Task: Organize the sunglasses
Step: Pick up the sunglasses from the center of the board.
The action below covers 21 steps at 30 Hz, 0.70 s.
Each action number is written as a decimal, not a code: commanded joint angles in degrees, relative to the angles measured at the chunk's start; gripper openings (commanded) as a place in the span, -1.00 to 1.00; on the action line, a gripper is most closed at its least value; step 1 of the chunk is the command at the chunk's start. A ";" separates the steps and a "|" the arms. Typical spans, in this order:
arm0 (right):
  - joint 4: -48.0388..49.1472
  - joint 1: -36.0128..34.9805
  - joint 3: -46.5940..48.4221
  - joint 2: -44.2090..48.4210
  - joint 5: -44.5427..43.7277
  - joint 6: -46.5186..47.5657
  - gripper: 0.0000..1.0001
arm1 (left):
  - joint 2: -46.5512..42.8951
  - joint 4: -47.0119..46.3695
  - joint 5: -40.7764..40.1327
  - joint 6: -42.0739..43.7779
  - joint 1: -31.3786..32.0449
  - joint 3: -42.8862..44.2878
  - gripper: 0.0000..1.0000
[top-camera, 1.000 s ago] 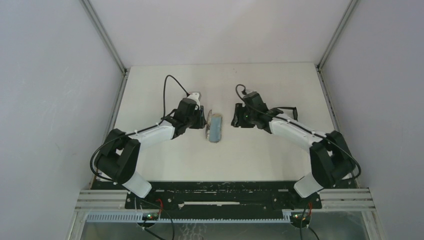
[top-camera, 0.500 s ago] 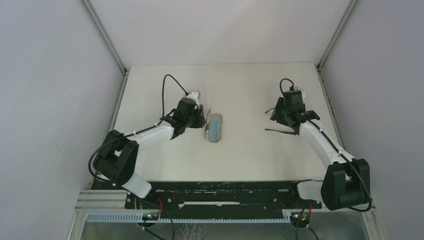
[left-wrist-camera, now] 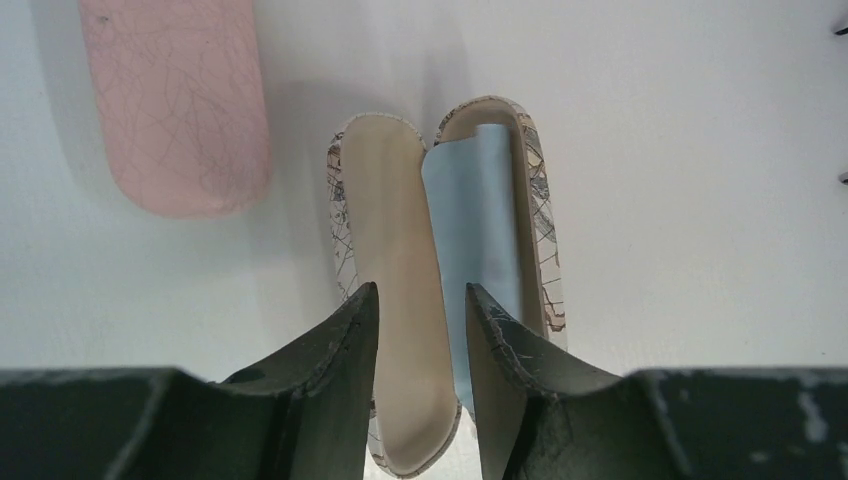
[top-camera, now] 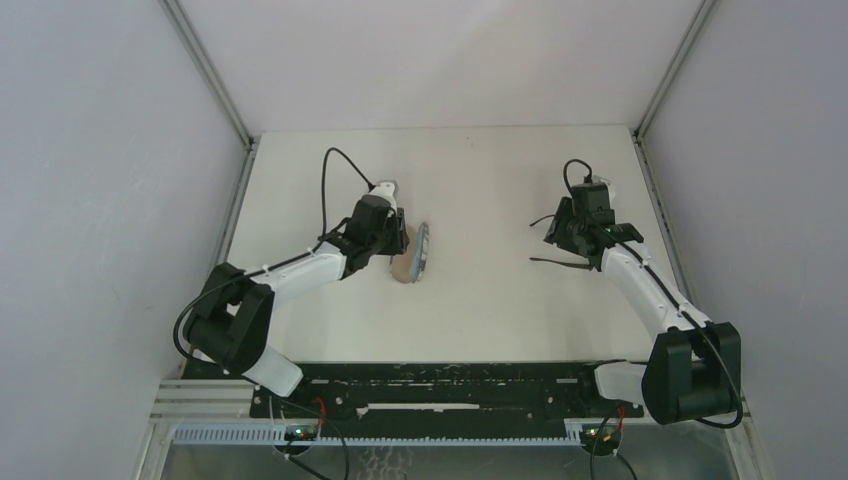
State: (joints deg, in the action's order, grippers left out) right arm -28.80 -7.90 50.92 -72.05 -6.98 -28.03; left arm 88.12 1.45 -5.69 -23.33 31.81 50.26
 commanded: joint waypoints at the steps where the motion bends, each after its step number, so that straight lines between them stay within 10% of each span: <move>1: 1.29 0.20 0.05 1.66 0.47 0.93 -0.01 | -1.73 -0.97 -0.71 0.02 -0.07 -1.37 -0.16; 14: 2.15 0.53 -1.28 4.47 1.77 0.37 0.00 | -11.95 2.61 -1.47 -3.51 -0.25 -0.99 -0.14; 21: 0.73 5.21 -0.28 4.38 -1.84 1.73 0.11 | -29.42 15.72 -3.50 -9.87 -0.24 9.85 0.32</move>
State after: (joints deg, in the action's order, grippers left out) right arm -28.58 -5.63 49.08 -67.61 -6.00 -27.99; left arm 67.72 10.46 -7.29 -28.49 31.75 50.98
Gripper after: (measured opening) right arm 0.544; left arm 0.574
